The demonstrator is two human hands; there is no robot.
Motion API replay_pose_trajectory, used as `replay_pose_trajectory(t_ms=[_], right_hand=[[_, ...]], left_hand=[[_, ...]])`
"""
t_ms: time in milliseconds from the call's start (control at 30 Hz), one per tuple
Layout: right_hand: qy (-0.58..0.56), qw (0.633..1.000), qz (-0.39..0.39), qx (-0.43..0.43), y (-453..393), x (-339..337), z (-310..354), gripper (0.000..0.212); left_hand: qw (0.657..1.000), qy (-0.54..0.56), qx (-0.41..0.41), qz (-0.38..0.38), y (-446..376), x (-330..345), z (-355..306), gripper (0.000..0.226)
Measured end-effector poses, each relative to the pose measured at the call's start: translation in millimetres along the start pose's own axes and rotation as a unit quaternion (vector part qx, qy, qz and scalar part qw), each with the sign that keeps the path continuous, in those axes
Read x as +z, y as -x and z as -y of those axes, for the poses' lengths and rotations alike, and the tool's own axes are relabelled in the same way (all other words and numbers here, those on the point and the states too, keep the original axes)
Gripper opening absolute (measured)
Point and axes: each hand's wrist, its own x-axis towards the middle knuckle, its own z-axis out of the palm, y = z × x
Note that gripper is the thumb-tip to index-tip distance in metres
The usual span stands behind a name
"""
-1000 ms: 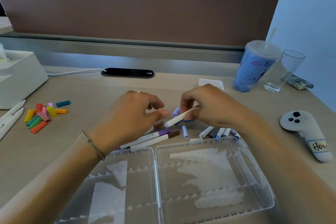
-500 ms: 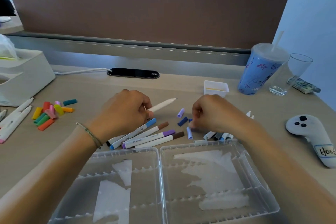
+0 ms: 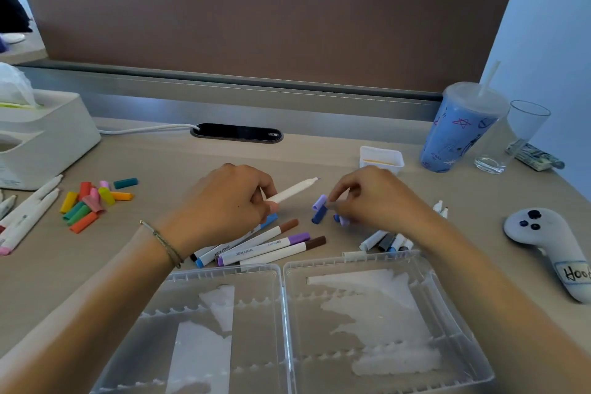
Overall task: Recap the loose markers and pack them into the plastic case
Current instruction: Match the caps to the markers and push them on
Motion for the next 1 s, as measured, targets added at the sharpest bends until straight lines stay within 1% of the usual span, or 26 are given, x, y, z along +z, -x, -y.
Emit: replay_pose_trajectory(t_ms=[67,133,167,267,400,500,700,800,900,1000], right_hand=[[-0.156,0.986,-0.049,0.007,1.4,-12.0,-3.7,0.015],[-0.278,0.958,-0.067,0.012,0.7,-17.1,-6.3,0.008],[-0.308,0.949,-0.070,0.015,-0.3,-17.5,-7.3,0.007],[-0.358,0.931,-0.070,0.017,-3.8,-15.5,-9.2,0.012],[-0.375,0.925,-0.056,-0.004,-2.7,-14.8,-6.4,0.014],[-0.380,0.923,-0.064,-0.015,-2.3,-16.1,-6.3,0.013],[-0.358,0.929,-0.068,-0.063,1.4,-13.0,-1.9,0.009],[-0.344,0.930,-0.092,-0.091,1.7,-12.5,0.4,0.008],[-0.336,0.927,-0.130,-0.107,0.6,-11.9,-0.4,0.006],[-0.329,0.926,-0.149,-0.108,-1.7,-2.8,-0.5,0.005]], left_hand=[[1.000,0.001,0.011,0.004,1.4,-0.9,-3.1,0.011],[1.000,0.005,0.020,0.003,2.7,-1.9,-5.0,0.011],[1.000,0.005,0.022,0.001,3.2,-2.1,-6.0,0.011],[1.000,0.003,0.020,0.000,4.6,-2.2,-8.9,0.010],[1.000,0.005,0.023,-0.003,5.0,-2.8,-10.4,0.011],[1.000,0.007,0.021,-0.005,3.9,-2.4,-9.4,0.011],[0.999,0.011,0.041,-0.023,5.6,-3.9,-10.9,0.009],[0.998,0.014,0.047,-0.036,6.3,-1.7,-13.7,0.011],[0.995,0.045,0.059,-0.063,6.1,2.4,-15.9,0.012],[0.995,0.033,0.054,-0.082,5.0,4.5,-14.0,0.012]])
